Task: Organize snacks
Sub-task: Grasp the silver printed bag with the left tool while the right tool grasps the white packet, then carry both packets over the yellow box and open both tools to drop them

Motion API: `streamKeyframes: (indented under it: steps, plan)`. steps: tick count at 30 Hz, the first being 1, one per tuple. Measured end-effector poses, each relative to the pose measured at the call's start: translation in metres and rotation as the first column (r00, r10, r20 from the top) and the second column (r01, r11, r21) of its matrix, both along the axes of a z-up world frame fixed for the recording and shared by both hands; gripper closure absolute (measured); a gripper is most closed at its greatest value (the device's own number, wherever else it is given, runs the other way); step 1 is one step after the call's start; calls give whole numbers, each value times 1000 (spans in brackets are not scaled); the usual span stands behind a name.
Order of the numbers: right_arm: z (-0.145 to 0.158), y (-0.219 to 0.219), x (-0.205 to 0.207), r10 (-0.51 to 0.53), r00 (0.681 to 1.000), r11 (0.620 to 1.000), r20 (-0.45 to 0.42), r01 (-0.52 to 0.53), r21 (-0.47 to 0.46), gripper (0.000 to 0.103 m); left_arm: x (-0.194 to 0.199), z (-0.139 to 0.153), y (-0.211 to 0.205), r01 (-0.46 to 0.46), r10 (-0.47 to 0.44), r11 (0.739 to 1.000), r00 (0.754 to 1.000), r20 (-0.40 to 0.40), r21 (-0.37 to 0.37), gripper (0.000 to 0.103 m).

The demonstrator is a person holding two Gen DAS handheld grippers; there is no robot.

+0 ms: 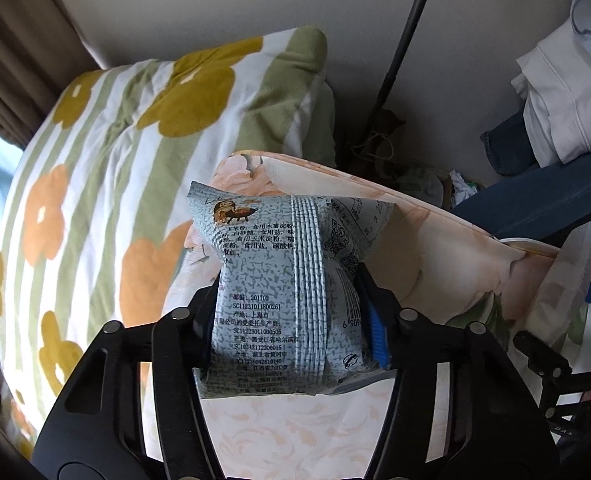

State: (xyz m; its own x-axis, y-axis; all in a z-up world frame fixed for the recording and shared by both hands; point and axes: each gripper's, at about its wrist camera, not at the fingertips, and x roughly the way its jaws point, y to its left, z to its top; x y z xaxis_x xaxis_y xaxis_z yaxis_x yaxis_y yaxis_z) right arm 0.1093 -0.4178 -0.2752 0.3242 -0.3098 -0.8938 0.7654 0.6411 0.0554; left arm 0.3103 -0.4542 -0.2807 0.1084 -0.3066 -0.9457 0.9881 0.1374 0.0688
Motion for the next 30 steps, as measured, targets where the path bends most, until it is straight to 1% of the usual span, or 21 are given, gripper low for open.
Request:
streamKeyframes:
  steps: [5,9,14,18,21,24,26,28,30]
  plan:
    - [1,0,-2,-6,1000,1000,25,5,26,44,-1,7,6,-7,7,1000,1000,-6,-12,54]
    - [5,2,-4,0,999,999,39,-1,32,44,-1,20,14,-25,24,999,1000,-10,-32,54]
    - [20,7,-3,14,996,1000,83,-16,22,44,0,53,35,-60,61,995,998,15,-81,54]
    - [44,14,3,45,992,999,119,-45,-4,44,5,86,62,-99,105,987,994,41,-129,54]
    - [66,21,10,81,985,997,149,-79,-20,44,13,114,89,-155,166,973,985,54,-173,54]
    - [87,32,19,131,976,991,172,-125,-42,44,22,141,123,-217,236,951,970,61,-221,54]
    - [105,44,29,182,965,983,188,-173,-66,44,27,158,150,-260,285,933,956,71,-247,54]
    - [117,53,39,230,951,973,205,-219,-75,44,36,174,179,-315,346,909,936,71,-273,54]
    - [130,68,54,301,927,953,222,-287,-92,44,44,185,206,-366,401,883,914,65,-295,54]
